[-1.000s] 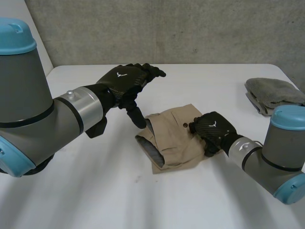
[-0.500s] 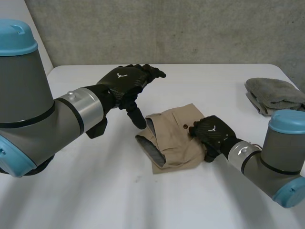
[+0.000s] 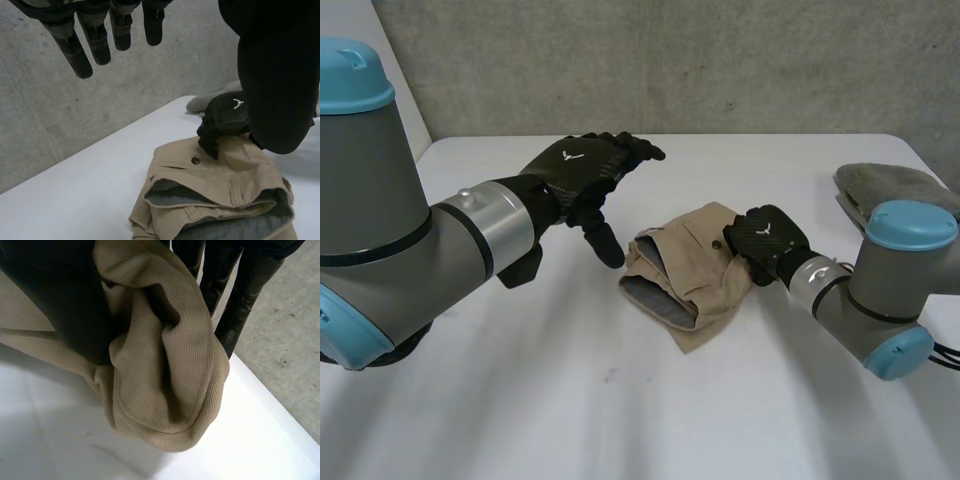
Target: Fold the laundry.
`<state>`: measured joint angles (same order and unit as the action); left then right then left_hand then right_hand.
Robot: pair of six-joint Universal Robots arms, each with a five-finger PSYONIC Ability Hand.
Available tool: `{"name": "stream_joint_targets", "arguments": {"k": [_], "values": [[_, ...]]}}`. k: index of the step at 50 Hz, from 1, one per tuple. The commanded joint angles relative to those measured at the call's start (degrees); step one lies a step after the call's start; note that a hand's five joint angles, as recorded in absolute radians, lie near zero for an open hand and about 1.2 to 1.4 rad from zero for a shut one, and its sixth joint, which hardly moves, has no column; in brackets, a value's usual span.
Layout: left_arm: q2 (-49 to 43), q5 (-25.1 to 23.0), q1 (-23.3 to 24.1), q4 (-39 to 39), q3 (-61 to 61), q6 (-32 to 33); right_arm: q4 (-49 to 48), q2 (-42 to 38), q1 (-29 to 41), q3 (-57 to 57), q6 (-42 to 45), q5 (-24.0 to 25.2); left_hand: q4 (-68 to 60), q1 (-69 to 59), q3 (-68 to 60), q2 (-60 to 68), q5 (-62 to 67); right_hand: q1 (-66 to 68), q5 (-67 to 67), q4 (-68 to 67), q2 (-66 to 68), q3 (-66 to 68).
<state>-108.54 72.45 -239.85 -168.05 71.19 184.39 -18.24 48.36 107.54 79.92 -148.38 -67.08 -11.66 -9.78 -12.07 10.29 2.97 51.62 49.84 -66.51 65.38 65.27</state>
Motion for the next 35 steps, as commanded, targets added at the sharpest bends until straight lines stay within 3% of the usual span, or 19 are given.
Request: {"name": "stream_joint_targets", "arguments": {"k": [1,6,16,25,35], "values": [[-0.2,0.1,0.0,0.0,0.0,0.0,0.5,-2.9,-1.6,-5.3,0.5,-1.0,-1.1,-3.0,-0.7,2.5,-0.2,28.4,20.2,-13.5,14.6,14.7],[-0.5,0.0,-0.1,-0.1,0.0,0.0,0.5,-5.0,-7.0,-11.8,1.1,-0.3,-1.2,-3.1,-0.8,2.6,-0.1,28.4,20.2,-13.5,14.6,14.7],[-1.8,0.1,-0.3,-0.9,0.0,0.0,0.6,-8.7,-9.4,-32.9,0.0,-0.9,-1.3,-3.1,-0.8,2.6,-0.1,28.4,20.2,-13.5,14.6,14.7],[-2.4,0.1,-0.4,-0.8,0.1,0.0,8.4,-16.6,-16.6,-55.1,-7.4,-0.9,-1.3,-3.1,-0.8,2.6,-0.1,28.4,20.2,-13.5,14.6,14.7],[-2.6,0.1,-0.4,-0.9,0.2,0.0,11.2,-24.2,-26.2,-61.8,-7.7,1.5,-1.3,-3.1,-0.8,2.6,-0.1,28.4,20.2,-13.5,14.6,14.7]]}}
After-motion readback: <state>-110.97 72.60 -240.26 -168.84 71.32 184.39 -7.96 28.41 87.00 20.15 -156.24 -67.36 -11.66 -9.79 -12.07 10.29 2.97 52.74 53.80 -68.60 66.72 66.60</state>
